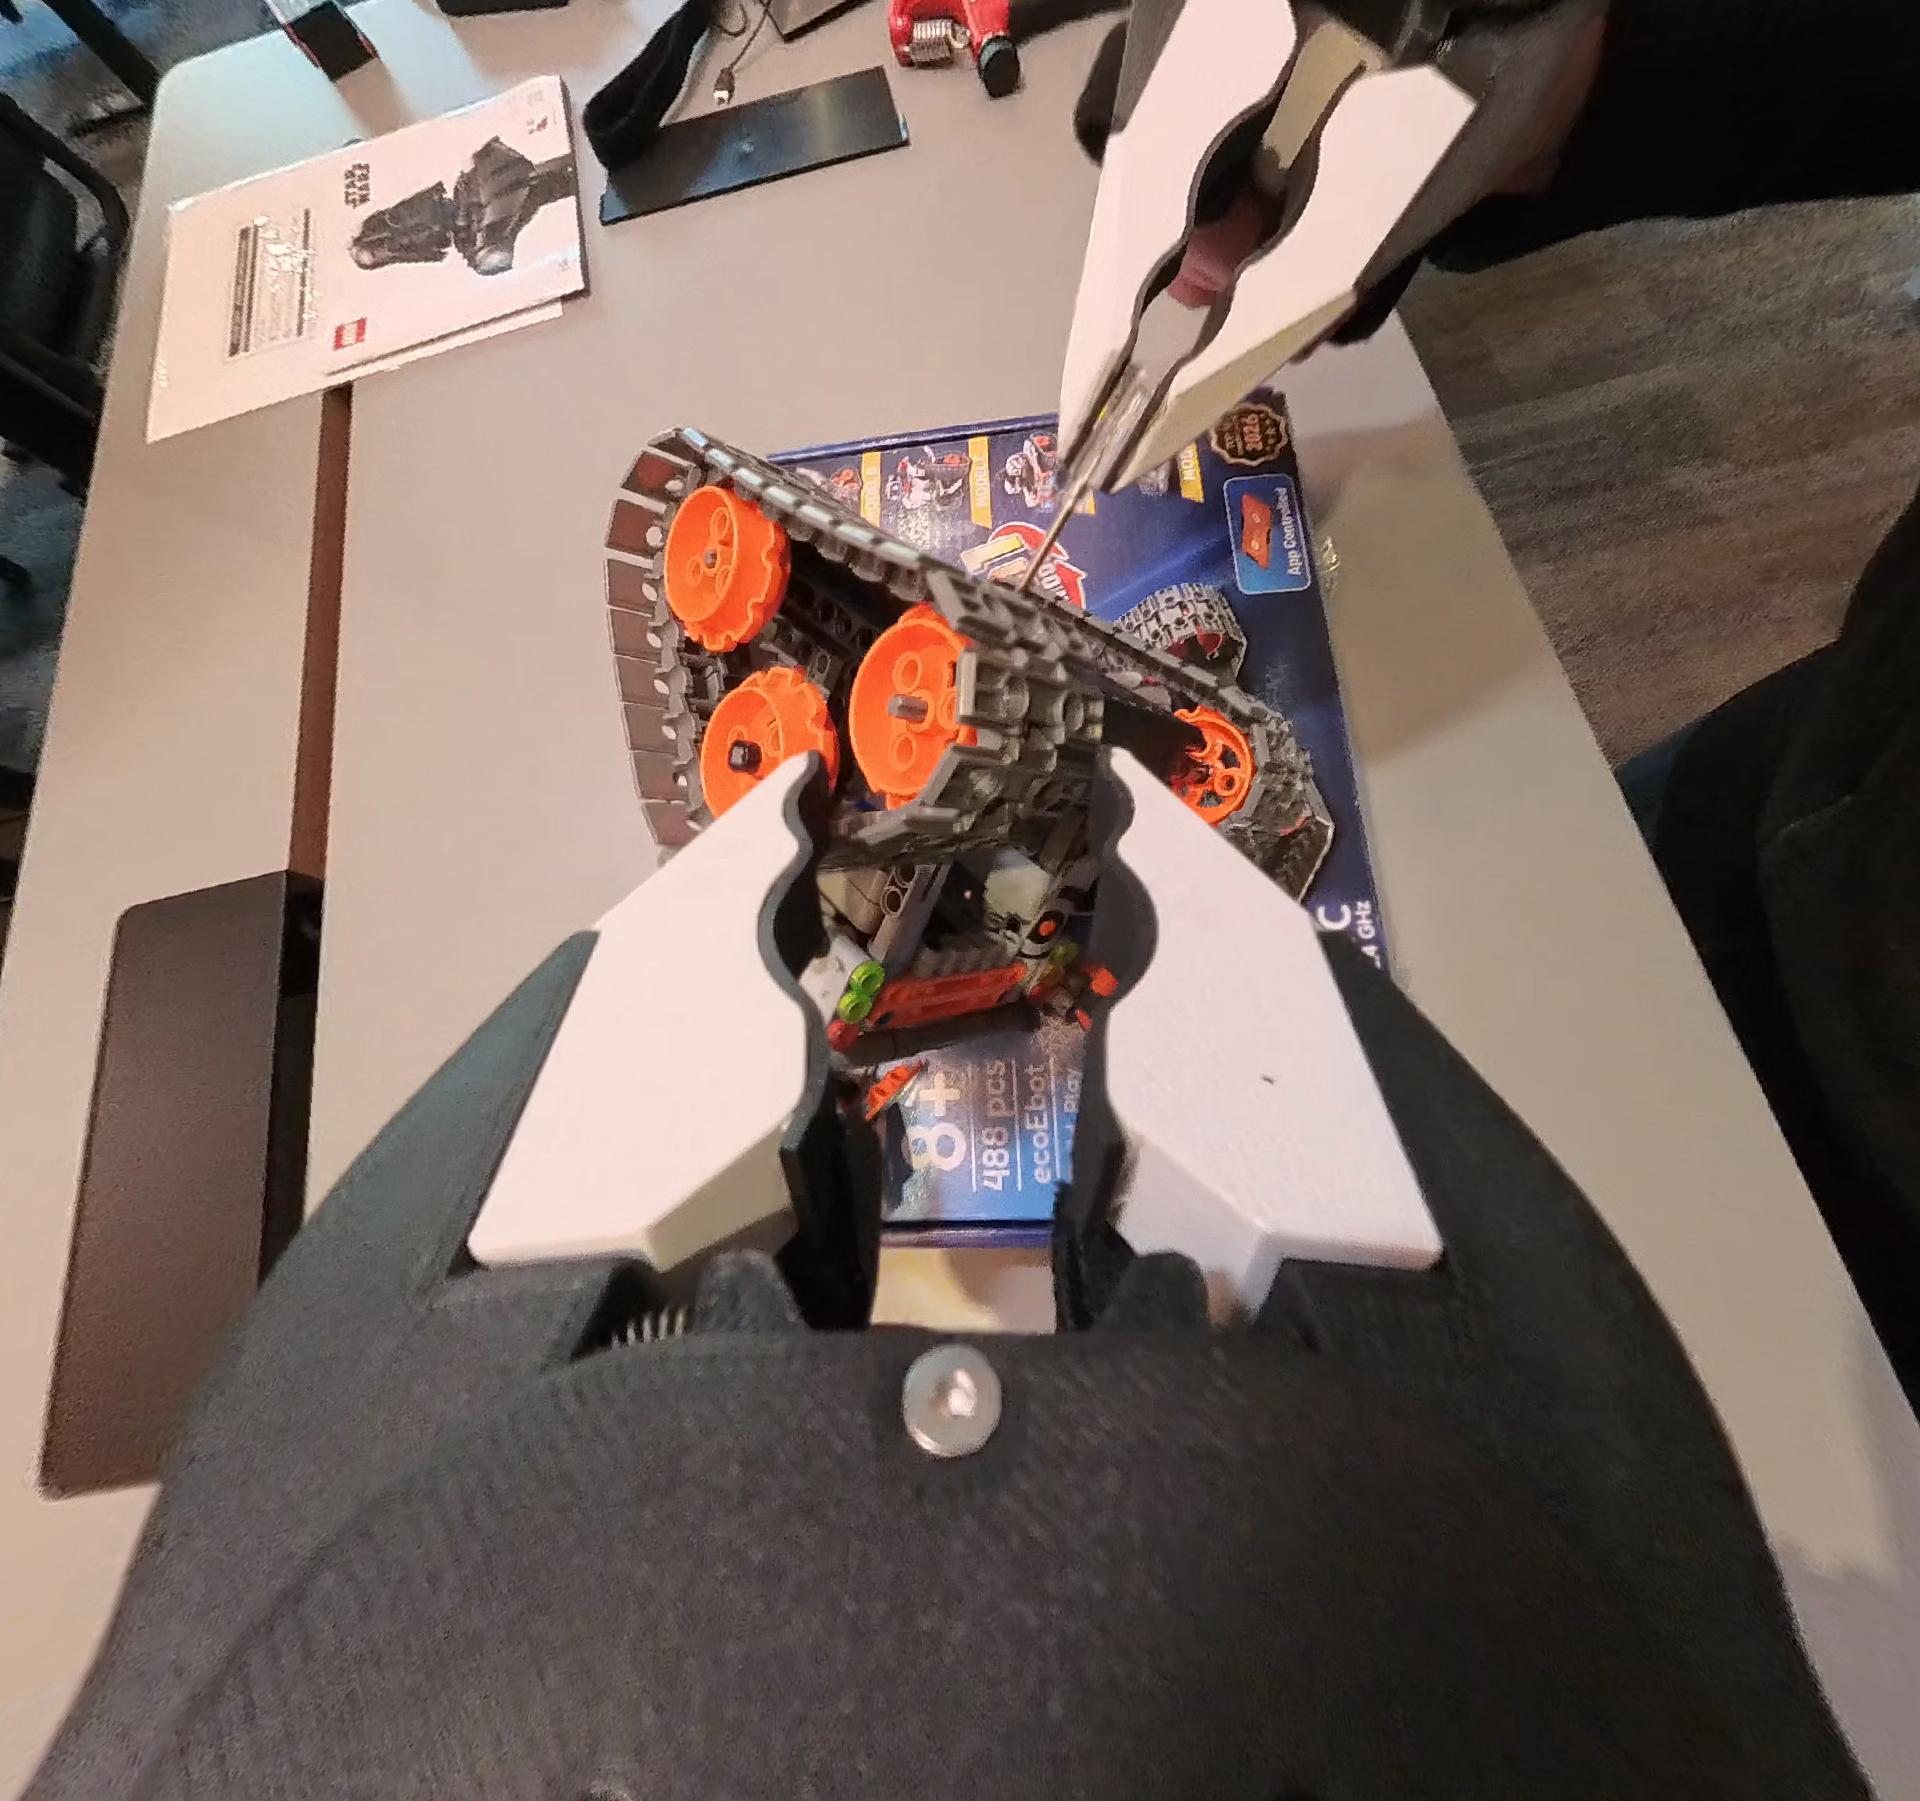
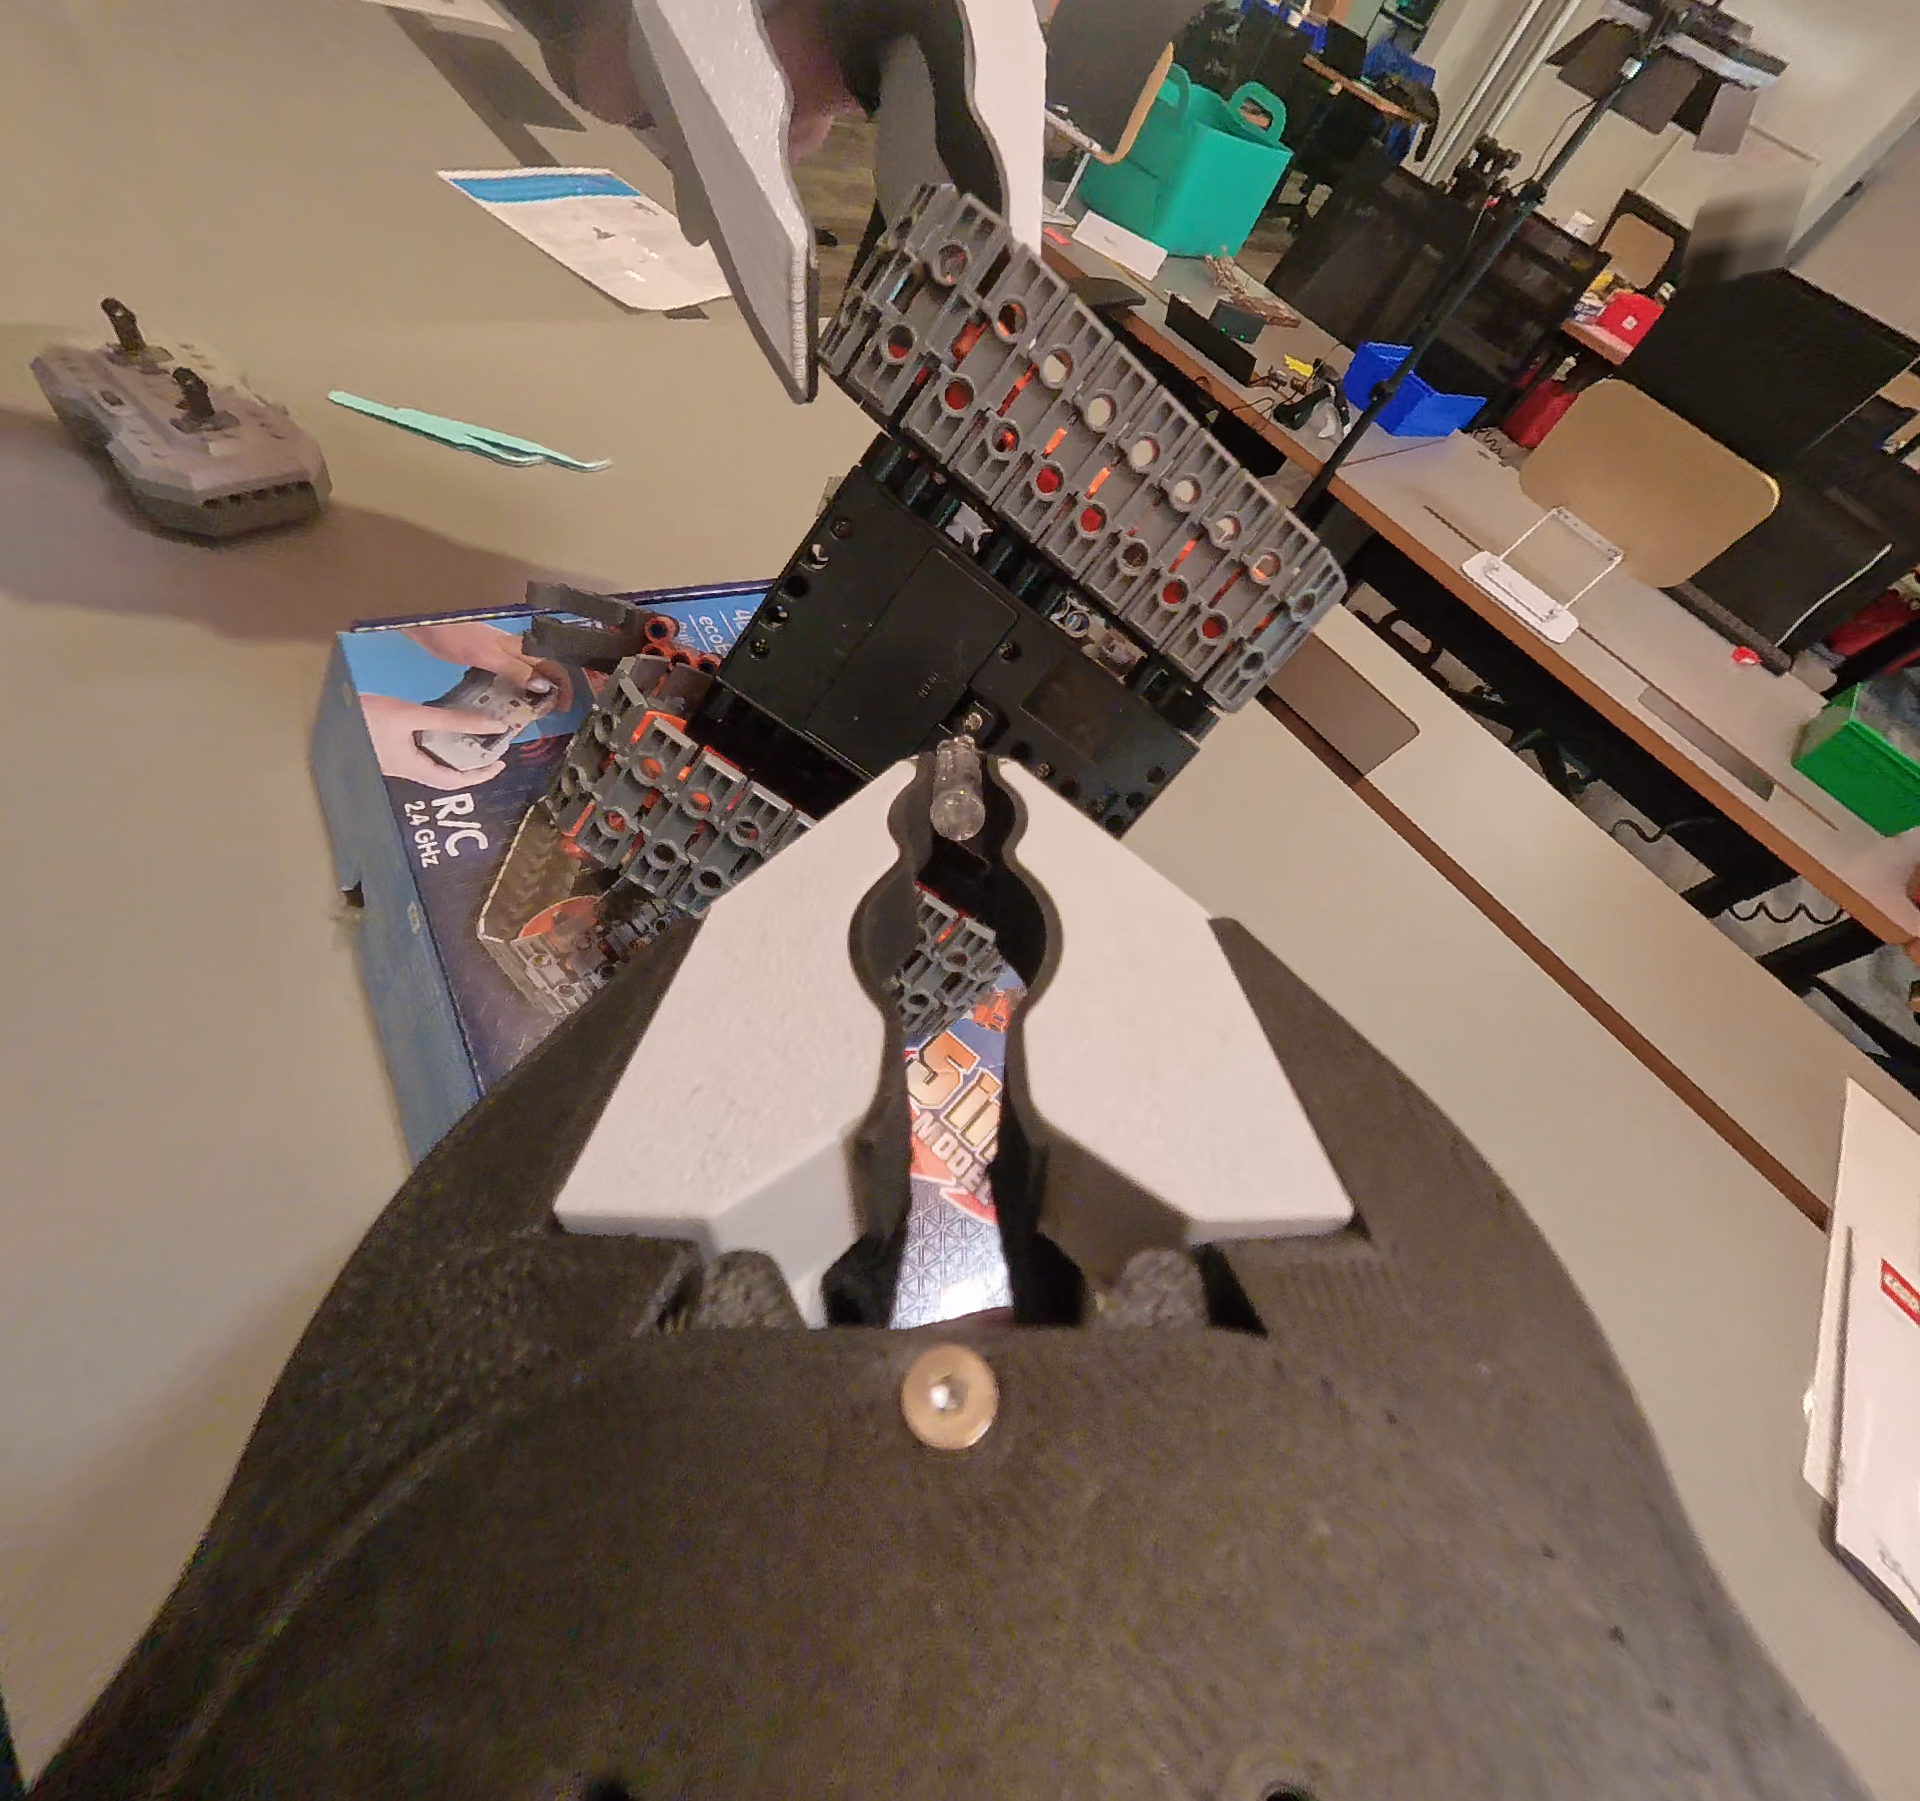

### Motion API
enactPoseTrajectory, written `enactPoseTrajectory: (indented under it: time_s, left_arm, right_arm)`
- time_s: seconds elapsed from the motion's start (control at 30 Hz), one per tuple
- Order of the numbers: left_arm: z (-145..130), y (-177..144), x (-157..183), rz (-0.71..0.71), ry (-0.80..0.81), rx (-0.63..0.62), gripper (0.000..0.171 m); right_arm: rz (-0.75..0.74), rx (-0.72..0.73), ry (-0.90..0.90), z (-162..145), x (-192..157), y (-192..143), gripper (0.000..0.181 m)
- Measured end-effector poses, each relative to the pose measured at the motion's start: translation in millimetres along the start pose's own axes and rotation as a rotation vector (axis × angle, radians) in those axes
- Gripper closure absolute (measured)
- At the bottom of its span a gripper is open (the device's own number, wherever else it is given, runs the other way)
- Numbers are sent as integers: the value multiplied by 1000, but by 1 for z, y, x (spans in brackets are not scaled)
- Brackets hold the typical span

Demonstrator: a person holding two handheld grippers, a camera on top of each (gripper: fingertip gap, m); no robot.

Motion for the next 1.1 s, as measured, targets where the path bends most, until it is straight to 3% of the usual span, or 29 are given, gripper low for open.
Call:
enactPoseTrajectory:
  time_s: [0.77, 1.0, 1.1]
  left_arm:
    - [-4, 5, 2, -52, 13, 11, 125]
    - [-6, 8, 3, -75, 11, 12, 126]
    - [-7, 9, 2, -79, 10, 13, 126]
  right_arm:
    - [-16, 18, 34, -4, 2, 7, 175]
    - [3, -14, -172, -1, 2, 10, 175]
    - [23, -23, -151, -1, 6, 12, 175]
Point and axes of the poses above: each gripper's, where its closed fingertips meet, y out along the fingers, z out of its top, x = y × z across the jaws, the point moved 3 cm from there along -y, back along the fingers, and after that the axes turned 6 degrees about -z, right-handed, at the moved point
